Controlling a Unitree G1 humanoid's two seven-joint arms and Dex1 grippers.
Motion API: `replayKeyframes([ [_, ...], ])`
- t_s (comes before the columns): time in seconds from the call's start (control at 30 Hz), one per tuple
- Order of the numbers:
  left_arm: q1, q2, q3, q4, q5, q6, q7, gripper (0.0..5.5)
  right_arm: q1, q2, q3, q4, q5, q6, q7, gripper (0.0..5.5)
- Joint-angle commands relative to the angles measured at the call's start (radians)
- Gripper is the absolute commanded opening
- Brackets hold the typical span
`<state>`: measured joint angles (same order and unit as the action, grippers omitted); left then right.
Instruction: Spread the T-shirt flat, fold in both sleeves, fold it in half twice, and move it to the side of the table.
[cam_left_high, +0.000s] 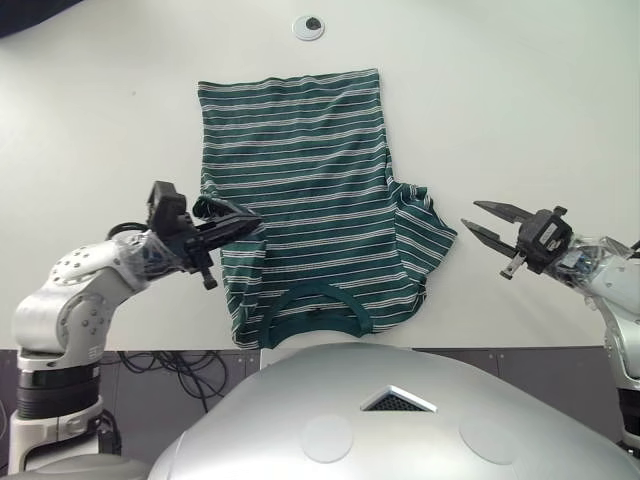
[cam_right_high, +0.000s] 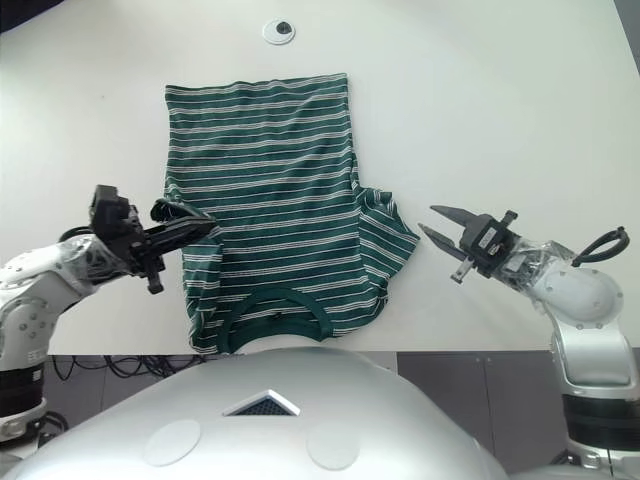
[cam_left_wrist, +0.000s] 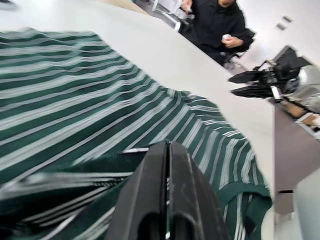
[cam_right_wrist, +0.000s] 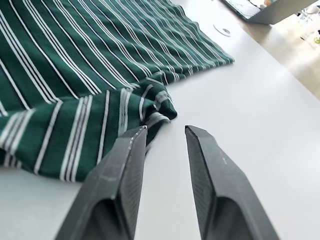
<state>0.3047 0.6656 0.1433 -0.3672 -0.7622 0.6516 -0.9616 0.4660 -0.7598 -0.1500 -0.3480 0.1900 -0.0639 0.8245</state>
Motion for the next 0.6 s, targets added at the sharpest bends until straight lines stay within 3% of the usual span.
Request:
replayKeyframes([
  [0.03,-0.045,-0.043,-0.103,0.029,0.087,-0.012,0.058,0.02,-0.008,-0.016,-0.035,0.037,0.026,0.03,0.018,1.44],
  [0.13,-0.036,-0.041,-0.131,0.033,0.135,-0.026,0.078,0.02,0.015,-0.007,-0.069,0.02,0.178,0.187,0.055,1.44],
  [0.3,-0.013,-0.042,-0.117,0.02,0.15,-0.038,0.093,0.69,0.028,-0.004,-0.085,-0.009,0.477,0.585,0.066,1.83],
  [0.47,-0.005,-0.042,-0.086,-0.024,0.128,-0.051,0.1,1.36,-0.003,0.022,-0.058,0.018,0.544,0.748,0.031,2.59],
  [0.6,0.012,-0.057,-0.036,-0.089,0.113,-0.094,0.111,1.59,-0.036,0.052,-0.022,0.041,0.524,0.803,-0.019,2.62],
])
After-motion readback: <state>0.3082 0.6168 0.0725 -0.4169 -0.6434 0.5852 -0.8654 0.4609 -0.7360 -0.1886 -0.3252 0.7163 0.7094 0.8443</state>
